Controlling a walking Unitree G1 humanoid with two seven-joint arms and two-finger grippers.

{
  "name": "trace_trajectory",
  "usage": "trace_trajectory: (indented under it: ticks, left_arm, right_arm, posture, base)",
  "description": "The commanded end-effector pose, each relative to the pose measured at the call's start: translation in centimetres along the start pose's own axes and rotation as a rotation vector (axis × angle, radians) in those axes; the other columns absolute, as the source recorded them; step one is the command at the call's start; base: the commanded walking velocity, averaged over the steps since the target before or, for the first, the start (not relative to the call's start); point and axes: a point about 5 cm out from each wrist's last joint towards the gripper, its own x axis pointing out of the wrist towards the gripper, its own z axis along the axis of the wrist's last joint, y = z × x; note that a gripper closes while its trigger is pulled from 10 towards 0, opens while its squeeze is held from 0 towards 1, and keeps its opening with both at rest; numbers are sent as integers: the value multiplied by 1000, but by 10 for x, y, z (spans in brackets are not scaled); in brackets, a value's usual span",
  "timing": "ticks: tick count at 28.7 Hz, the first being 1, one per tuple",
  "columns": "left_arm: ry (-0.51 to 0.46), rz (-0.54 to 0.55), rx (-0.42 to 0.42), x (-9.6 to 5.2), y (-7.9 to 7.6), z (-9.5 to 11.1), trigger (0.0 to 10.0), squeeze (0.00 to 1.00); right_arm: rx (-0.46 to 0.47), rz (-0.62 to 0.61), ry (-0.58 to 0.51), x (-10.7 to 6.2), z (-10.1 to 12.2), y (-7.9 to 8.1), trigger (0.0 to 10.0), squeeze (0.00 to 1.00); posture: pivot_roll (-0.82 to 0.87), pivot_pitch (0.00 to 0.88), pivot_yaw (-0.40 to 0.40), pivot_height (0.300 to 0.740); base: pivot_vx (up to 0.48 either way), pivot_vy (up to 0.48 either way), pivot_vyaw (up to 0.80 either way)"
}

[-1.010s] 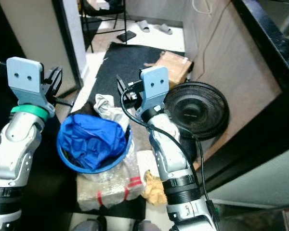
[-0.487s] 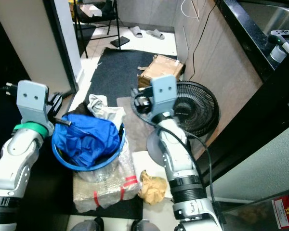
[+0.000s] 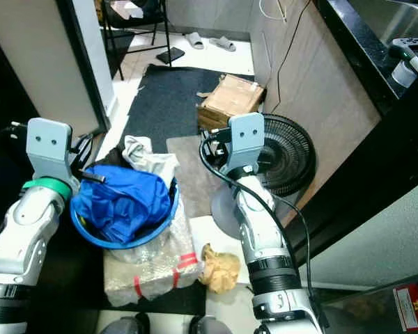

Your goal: Clothes washing

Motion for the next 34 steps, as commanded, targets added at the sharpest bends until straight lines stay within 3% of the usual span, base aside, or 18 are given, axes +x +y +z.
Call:
trace_trajectory:
  ticks: [1,10,34]
  left_arm:
    - [0,-1,0,0,-1,-2,10000,0]
    - [-2,2,0,1,0,-2,10000,0]
    - [-1,15,4,0,1,-3,10000,0]
  right_arm:
    - [5,0,5,0,-3,1,10000,0]
    - [7,5,1,1,-2,2,10000,0]
    - [10,22,-4,2,-2,4,10000,0]
  posture:
    - [26,81,9,665]
    - [25,75,8,650]
    - [23,85,6,560]
  base:
    - [0,0,0]
    - [0,0,0]
    - [0,0,0]
